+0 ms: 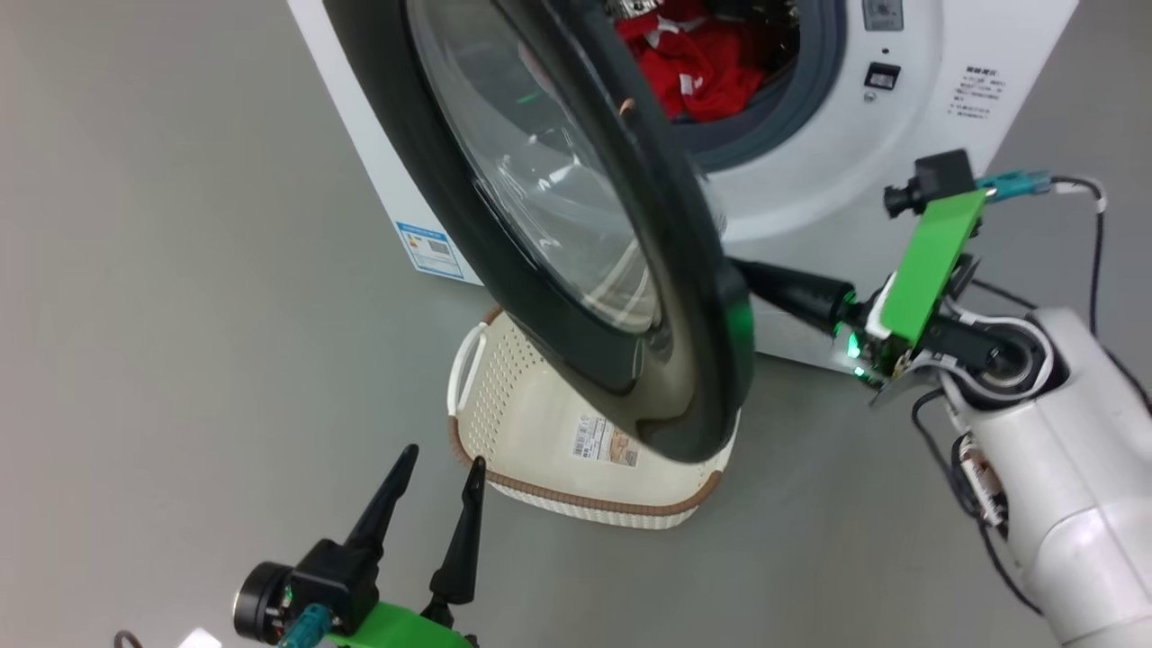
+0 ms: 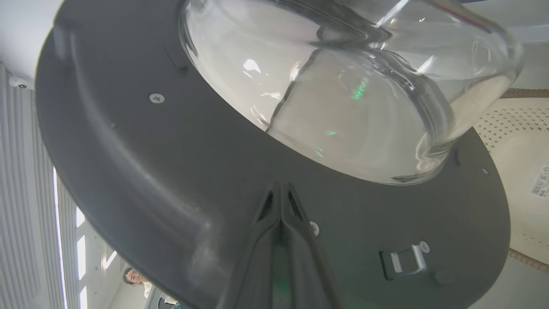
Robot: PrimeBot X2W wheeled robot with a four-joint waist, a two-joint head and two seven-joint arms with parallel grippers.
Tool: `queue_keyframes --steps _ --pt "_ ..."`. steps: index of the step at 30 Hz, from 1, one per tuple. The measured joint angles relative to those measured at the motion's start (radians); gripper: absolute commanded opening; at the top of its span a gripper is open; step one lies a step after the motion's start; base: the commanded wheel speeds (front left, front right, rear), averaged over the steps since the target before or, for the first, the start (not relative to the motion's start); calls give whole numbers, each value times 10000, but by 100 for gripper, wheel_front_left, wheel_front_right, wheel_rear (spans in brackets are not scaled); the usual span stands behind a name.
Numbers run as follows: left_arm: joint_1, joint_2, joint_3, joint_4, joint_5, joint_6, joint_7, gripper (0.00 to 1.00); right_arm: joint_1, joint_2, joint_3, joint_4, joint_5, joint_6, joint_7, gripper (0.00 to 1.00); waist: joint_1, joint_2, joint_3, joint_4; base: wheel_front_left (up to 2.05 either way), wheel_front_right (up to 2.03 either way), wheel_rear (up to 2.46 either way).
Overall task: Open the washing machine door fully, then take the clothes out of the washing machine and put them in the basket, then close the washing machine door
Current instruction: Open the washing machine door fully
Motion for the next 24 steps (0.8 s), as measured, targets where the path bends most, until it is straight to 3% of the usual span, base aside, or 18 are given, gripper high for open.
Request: queue_keyframes --steps 24 --pt "602 19 341 38 167 -10 0 100 1152 1093 669 -861 -349 0 -98 0 0 0 -707 777 0 0 0"
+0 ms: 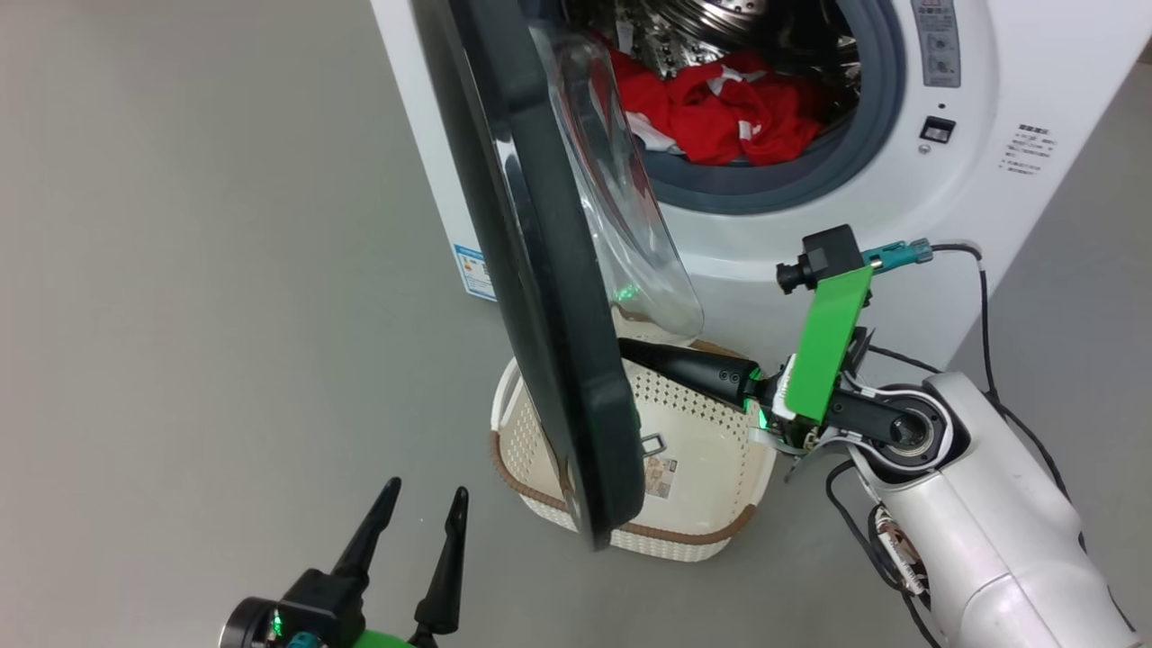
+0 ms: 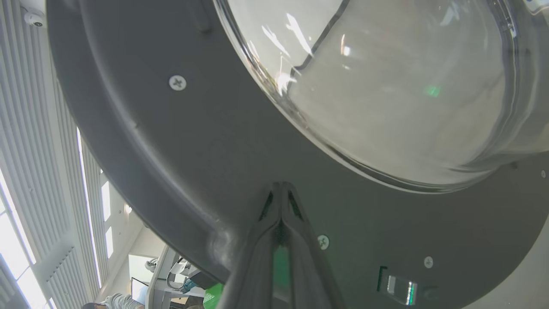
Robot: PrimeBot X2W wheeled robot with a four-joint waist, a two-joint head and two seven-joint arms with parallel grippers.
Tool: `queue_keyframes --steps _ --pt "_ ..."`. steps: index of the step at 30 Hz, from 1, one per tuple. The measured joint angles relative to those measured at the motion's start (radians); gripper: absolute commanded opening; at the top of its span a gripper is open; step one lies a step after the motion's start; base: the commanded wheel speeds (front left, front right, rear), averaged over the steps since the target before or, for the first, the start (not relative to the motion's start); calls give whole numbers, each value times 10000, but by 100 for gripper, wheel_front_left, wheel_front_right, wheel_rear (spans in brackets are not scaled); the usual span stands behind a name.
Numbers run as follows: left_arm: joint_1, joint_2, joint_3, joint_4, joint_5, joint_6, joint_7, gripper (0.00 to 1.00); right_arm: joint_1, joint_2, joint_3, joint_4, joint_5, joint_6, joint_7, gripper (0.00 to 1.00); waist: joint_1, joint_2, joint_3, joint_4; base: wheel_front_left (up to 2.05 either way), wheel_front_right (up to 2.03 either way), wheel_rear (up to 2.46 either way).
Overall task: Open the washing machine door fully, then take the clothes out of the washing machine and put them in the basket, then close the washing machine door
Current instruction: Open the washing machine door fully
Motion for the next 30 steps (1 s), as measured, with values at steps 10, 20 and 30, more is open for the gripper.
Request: queue_keyframes --steps 10,20,30 --pt "0 0 226 2 -2 2 0 100 74 232 330 -25 -161 0 -128 0 0 0 -32 527 0 0 0" --pt "5 2 422 25 4 35 0 100 72 533 646 2 -146 0 -228 0 0 0 -34 882 0 0 0" --pt "47 -2 577 -65 4 130 0 100 -49 652 913 151 -52 0 -232 0 0 0 52 942 0 0 0"
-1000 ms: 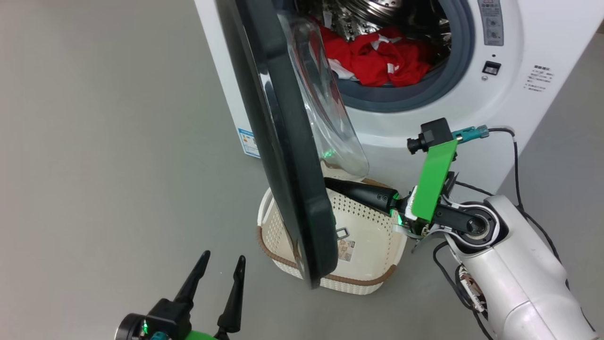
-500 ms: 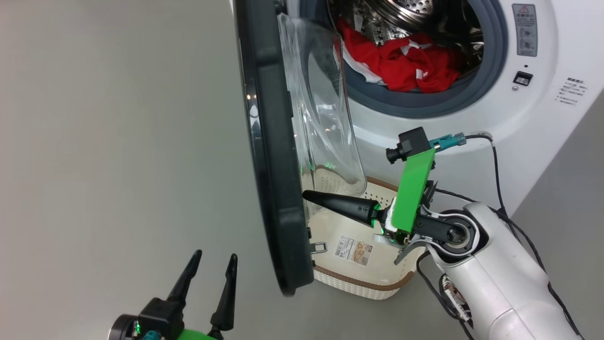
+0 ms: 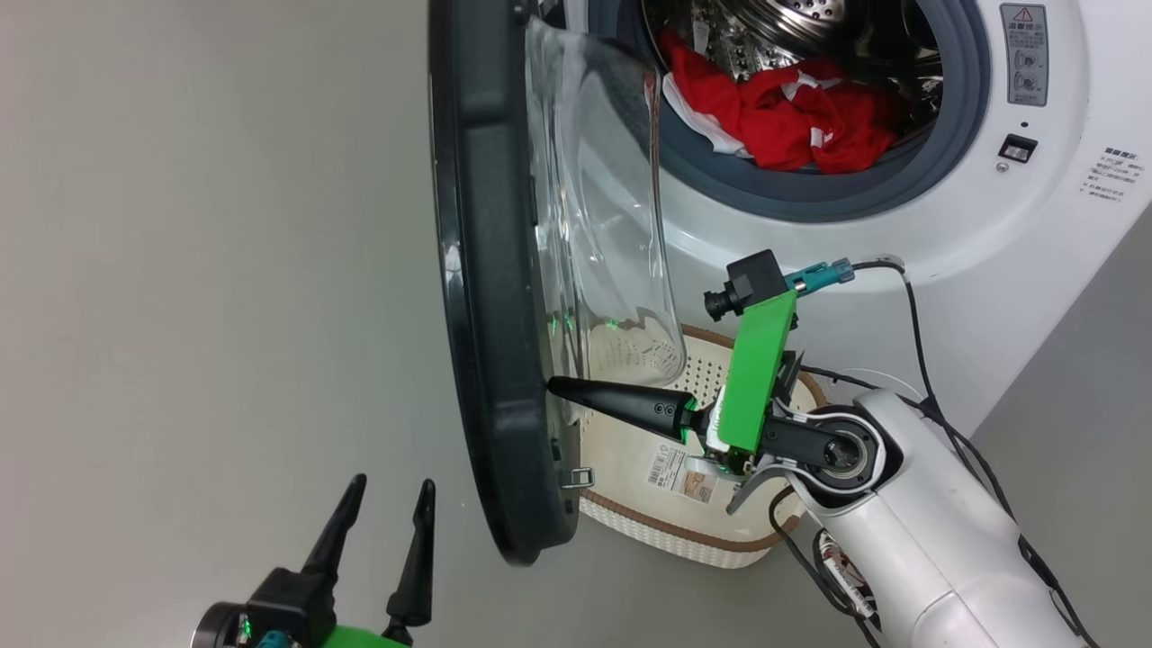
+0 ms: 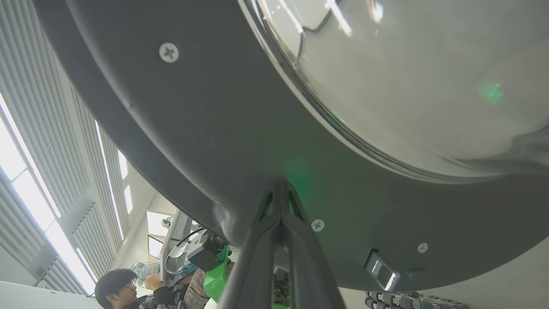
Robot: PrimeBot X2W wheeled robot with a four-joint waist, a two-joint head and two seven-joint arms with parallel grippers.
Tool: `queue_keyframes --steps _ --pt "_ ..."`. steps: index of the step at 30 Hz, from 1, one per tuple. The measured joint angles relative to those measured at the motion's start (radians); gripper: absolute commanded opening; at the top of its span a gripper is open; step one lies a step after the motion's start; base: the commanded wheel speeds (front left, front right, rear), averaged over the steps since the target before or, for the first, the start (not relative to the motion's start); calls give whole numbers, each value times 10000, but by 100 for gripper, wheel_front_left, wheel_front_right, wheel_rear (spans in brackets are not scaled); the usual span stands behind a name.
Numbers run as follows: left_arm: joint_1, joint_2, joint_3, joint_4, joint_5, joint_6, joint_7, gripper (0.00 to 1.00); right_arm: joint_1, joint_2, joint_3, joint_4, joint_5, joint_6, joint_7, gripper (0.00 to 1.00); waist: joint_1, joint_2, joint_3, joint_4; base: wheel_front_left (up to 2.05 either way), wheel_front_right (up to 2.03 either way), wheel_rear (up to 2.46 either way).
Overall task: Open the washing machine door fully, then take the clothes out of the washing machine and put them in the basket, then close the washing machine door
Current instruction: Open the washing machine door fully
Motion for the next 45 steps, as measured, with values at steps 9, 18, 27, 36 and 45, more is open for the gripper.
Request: queue_keyframes --steps 9,18,27,36,45 --pt "146 2 17 29 0 4 0 100 4 -4 -8 17 8 0 -111 39 0 0 -92 -44 0 0 0" --pt "145 4 178 299 35 -52 0 100 370 -410 -79 46 -109 0 -439 100 0 0 -340 -222 0 0 0" --pt "145 2 648 314 100 -144 0 100 787 -1112 -234 -25 -418 0 -1018 100 0 0 -446 -646 0 0 0" --pt "155 0 1011 307 100 -219 0 100 1576 -1902 61 -117 -1279 0 -2861 100 0 0 -552 -1189 0 0 0" --pt "168 -2 1243 299 102 -219 0 100 2081 -2955 1484 27 -2836 0 -5931 100 0 0 -665 -1420 0 0 0"
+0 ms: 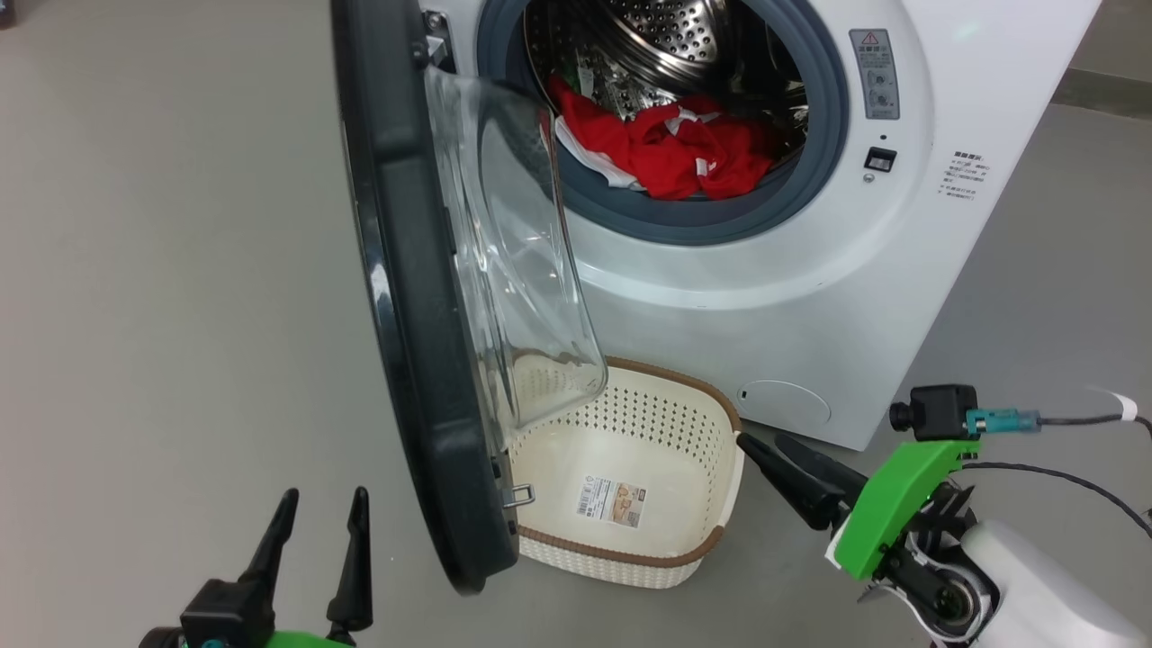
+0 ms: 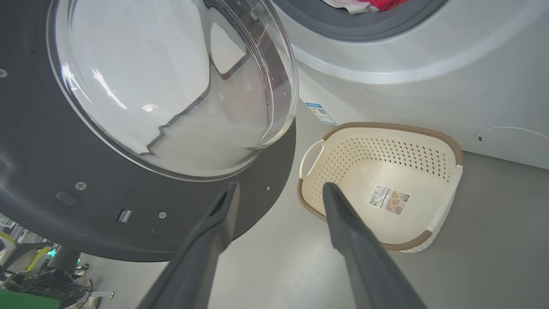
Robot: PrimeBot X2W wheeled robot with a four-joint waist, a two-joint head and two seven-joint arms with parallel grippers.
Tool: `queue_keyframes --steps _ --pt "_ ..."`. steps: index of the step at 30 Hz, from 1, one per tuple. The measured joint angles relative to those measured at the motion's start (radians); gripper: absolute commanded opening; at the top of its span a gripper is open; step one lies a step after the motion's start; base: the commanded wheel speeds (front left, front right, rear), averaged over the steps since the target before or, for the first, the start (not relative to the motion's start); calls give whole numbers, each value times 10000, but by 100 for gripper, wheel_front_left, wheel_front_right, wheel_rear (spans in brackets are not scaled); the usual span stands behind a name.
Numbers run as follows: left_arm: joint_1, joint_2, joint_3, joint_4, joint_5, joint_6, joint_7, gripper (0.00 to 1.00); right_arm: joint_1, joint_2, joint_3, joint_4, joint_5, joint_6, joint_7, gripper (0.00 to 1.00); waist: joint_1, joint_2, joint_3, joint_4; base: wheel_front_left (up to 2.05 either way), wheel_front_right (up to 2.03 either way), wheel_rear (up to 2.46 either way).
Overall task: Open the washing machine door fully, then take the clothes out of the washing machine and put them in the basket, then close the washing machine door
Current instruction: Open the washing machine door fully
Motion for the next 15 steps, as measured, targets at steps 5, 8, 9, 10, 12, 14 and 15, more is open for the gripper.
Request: queue_keyframes --steps 5,8,9,10,12,14,15 --pt "194 0 88 -10 69 0 0 100 40 -384 991 192 -617 0 -1778 100 0 0 -80 -76 0 0 0" --pt "333 2 146 -8 71 0 0 100 37 -564 1670 318 -1106 0 -3087 100 0 0 -141 -129 0 0 0" --pt "366 2 153 -4 71 0 0 100 35 -596 1908 418 -1306 0 -3427 100 0 0 -163 -141 0 0 0" --pt "389 2 165 -4 71 0 0 100 35 -598 2075 529 -1436 0 -3674 100 0 0 -185 -156 0 0 0" --pt "394 2 194 -4 71 0 0 100 10 -606 2299 662 -1789 0 -3902 100 0 0 -211 -184 0 0 0" --pt "395 4 221 -4 71 0 0 100 -10 -518 2079 704 -2276 0 -3946 100 0 0 -216 -209 0 0 0" --pt "395 4 232 -8 71 2 0 100 -13 -451 1661 598 -2569 0 -3948 100 0 0 -205 -223 0 0 0"
